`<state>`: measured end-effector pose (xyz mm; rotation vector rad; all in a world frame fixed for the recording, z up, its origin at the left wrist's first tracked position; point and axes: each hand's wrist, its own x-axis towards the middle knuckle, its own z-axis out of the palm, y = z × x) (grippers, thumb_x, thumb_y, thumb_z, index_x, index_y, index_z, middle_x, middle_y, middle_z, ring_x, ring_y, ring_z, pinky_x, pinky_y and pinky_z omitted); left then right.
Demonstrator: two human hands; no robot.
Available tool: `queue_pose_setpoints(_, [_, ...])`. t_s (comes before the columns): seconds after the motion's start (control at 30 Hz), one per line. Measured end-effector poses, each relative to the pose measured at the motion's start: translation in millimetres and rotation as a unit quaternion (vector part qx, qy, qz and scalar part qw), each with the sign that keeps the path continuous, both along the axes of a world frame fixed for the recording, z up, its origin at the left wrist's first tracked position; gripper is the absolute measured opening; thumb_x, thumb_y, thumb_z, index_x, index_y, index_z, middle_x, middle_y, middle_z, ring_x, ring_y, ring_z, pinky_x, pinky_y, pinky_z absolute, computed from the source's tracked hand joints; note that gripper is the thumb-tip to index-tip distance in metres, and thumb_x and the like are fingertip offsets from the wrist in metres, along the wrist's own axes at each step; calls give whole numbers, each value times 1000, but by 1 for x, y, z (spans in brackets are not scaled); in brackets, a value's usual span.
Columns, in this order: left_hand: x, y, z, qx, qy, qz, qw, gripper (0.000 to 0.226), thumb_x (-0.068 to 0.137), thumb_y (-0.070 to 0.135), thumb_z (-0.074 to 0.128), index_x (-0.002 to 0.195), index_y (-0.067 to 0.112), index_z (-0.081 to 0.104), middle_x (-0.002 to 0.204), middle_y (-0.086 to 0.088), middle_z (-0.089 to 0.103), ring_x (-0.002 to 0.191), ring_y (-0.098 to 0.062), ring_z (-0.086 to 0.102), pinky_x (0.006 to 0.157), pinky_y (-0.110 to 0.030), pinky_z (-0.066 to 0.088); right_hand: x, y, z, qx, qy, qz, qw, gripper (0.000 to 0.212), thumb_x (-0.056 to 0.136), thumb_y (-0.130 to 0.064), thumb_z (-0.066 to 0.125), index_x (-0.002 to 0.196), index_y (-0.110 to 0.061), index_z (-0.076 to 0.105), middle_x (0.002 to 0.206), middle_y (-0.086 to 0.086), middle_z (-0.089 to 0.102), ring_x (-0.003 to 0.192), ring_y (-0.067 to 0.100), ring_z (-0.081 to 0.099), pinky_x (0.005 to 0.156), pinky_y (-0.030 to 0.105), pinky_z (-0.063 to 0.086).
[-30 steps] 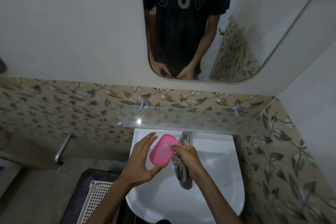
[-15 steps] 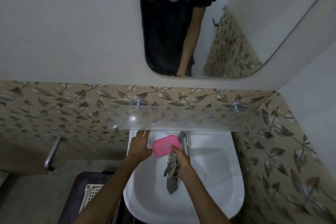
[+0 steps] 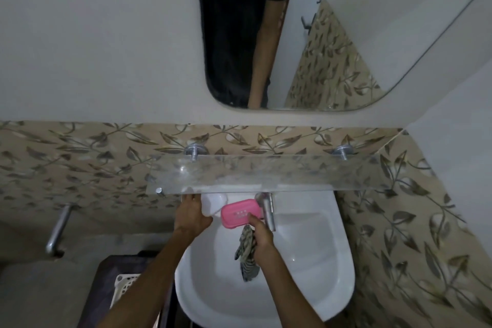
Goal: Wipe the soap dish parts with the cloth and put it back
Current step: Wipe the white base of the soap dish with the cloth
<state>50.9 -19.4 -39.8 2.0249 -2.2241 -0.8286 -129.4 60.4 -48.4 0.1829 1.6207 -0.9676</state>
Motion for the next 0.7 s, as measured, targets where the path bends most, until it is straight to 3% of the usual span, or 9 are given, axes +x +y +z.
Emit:
queue_pose_setpoints(0.1, [25, 16, 0, -29, 63, 94, 993, 91, 67, 19, 89, 146, -1, 49, 144, -25, 49, 132, -46, 49, 97, -53, 52, 14, -13, 0, -1, -12, 2, 1000, 30, 93, -24, 79, 88, 3, 68, 76, 16, 65, 63, 27, 59, 64, 32, 50])
queue_pose_setpoints(0.17, [36, 24, -2, -38, 77, 128, 988, 87, 62, 17, 92, 138, -3, 54, 135, -26, 51, 123, -46, 54, 87, -52, 54, 26, -26, 3, -1, -25, 3, 1000, 32, 93, -23, 79, 97, 6, 68, 74, 18, 63, 62, 27, 58, 63, 33, 49])
queue_pose_setpoints(0.37, [42, 39, -2, -70, 114, 159, 978, 83, 58, 15, 92, 133, 0, 59, 123, -20, 53, 106, -43, 59, 79, -45, 53, 47, -51, 4, -16, -18, 8, 1000, 35, 97, -24, 76, 107, 9, 69, 80, 20, 67, 64, 27, 60, 69, 37, 53])
queue_pose_setpoints(0.47, [36, 44, 3, -80, 136, 167, 973, 82, 60, 15, 93, 133, 0, 60, 123, -20, 53, 106, -42, 60, 81, -45, 54, 47, -51, -1, -4, 38, 57, 998, 44, 98, -36, 74, 113, 6, 72, 96, 18, 74, 85, 30, 72, 87, 38, 59])
queue_pose_setpoints(0.53, [32, 48, 6, -81, 145, 174, 971, 81, 61, 17, 94, 133, 1, 59, 126, -19, 53, 109, -41, 60, 84, -46, 56, 47, -48, -3, 14, 82, 91, 992, 51, 96, -44, 74, 114, 3, 71, 108, 18, 77, 100, 32, 75, 91, 39, 61])
queue_pose_setpoints(0.6, [30, 52, 8, -82, 152, 178, 969, 81, 63, 19, 93, 134, 3, 59, 127, -19, 53, 112, -40, 60, 87, -46, 56, 47, -46, -1, 17, 109, 107, 988, 56, 93, -49, 75, 113, 3, 69, 104, 16, 76, 96, 31, 74, 84, 36, 60])
queue_pose_setpoints(0.7, [27, 58, 9, -84, 156, 187, 966, 83, 62, 19, 93, 136, 3, 58, 129, -18, 53, 113, -40, 59, 89, -45, 56, 45, -44, 7, 21, 115, 99, 988, 47, 91, -50, 77, 95, -4, 65, 74, 5, 66, 68, 22, 66, 65, 25, 50])
